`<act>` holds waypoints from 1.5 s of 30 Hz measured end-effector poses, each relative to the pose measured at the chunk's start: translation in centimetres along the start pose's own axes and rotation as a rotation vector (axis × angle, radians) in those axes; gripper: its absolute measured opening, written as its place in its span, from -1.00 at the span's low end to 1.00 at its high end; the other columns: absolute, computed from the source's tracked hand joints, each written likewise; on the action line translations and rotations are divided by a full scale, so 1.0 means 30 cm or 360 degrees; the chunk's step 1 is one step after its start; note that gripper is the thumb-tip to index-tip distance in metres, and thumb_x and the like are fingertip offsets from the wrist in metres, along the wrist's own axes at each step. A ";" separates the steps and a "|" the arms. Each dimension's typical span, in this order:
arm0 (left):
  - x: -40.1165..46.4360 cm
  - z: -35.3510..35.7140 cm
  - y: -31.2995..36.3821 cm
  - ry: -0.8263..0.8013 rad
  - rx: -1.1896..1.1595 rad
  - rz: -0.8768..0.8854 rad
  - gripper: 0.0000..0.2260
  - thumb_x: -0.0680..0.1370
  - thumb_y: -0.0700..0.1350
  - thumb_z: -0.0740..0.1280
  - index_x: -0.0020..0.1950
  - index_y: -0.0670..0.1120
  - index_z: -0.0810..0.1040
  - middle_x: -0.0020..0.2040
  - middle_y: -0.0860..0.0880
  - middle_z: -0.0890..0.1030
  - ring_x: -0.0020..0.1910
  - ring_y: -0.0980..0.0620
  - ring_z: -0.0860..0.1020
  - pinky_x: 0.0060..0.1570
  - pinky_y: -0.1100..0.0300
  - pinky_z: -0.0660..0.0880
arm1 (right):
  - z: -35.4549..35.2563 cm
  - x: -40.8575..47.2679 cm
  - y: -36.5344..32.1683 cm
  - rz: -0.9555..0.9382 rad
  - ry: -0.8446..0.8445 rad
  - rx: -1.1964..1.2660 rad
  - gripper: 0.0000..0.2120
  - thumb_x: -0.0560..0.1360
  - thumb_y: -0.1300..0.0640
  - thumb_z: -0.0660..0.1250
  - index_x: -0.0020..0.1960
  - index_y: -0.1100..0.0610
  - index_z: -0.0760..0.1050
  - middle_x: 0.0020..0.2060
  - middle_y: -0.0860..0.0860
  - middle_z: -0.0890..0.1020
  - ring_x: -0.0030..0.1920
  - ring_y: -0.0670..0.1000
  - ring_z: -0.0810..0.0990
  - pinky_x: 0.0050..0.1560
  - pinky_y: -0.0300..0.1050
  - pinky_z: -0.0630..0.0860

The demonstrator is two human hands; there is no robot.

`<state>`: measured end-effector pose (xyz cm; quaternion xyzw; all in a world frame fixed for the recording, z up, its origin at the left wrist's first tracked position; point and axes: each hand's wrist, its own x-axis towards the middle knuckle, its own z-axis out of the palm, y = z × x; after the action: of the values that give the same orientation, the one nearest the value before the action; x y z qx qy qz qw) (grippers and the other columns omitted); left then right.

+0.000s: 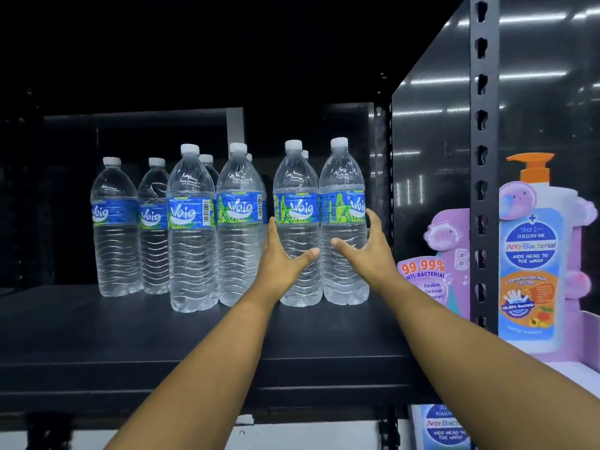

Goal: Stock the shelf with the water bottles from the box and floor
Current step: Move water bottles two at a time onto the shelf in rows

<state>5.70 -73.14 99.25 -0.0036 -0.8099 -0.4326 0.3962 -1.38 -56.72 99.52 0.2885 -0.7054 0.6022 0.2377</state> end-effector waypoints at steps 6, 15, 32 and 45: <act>0.002 -0.005 -0.008 0.0080 0.0095 0.0071 -0.04 0.42 0.07 0.50 0.60 0.01 -0.08 0.58 -0.09 0.09 0.54 0.00 0.09 0.39 0.21 0.09 | -0.009 0.000 0.004 -0.0062 -0.0024 0.0042 -0.17 0.44 0.12 0.44 0.54 -0.13 0.03 0.25 -0.19 0.44 0.30 -0.06 0.42 0.24 -0.16 0.32; -0.013 0.001 0.002 0.0034 0.0033 0.0050 -0.09 0.48 0.00 0.46 0.59 -0.03 -0.13 0.60 -0.01 0.01 0.56 0.03 0.04 0.50 0.11 0.06 | -0.007 -0.002 0.006 -0.0064 0.0031 -0.0058 -0.08 0.37 0.01 0.52 0.53 -0.15 0.02 0.34 0.04 0.38 0.31 -0.01 0.41 0.32 -0.07 0.33; -0.004 -0.020 -0.019 -0.0023 -0.0088 -0.0025 -0.16 0.49 -0.19 0.39 0.59 0.06 -0.08 0.55 0.05 0.17 0.51 0.05 0.18 0.33 0.25 0.15 | -0.012 -0.001 0.014 -0.0094 -0.0032 -0.0055 -0.10 0.42 0.08 0.47 0.54 -0.21 -0.04 0.39 0.03 0.35 0.38 0.01 0.35 0.32 -0.10 0.28; 0.000 -0.025 -0.032 -0.0022 -0.0145 0.0023 -0.14 0.48 -0.15 0.45 0.58 0.09 -0.06 0.56 0.06 0.13 0.53 0.08 0.13 0.36 0.25 0.11 | -0.007 0.010 0.033 -0.0087 -0.0016 -0.0080 -0.09 0.41 0.03 0.48 0.54 -0.15 -0.04 0.41 0.01 0.37 0.38 0.02 0.37 0.37 -0.04 0.30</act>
<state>5.85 -74.28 98.81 -0.0305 -0.7920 -0.4662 0.3930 -2.28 -56.45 99.04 0.3048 -0.7133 0.5761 0.2577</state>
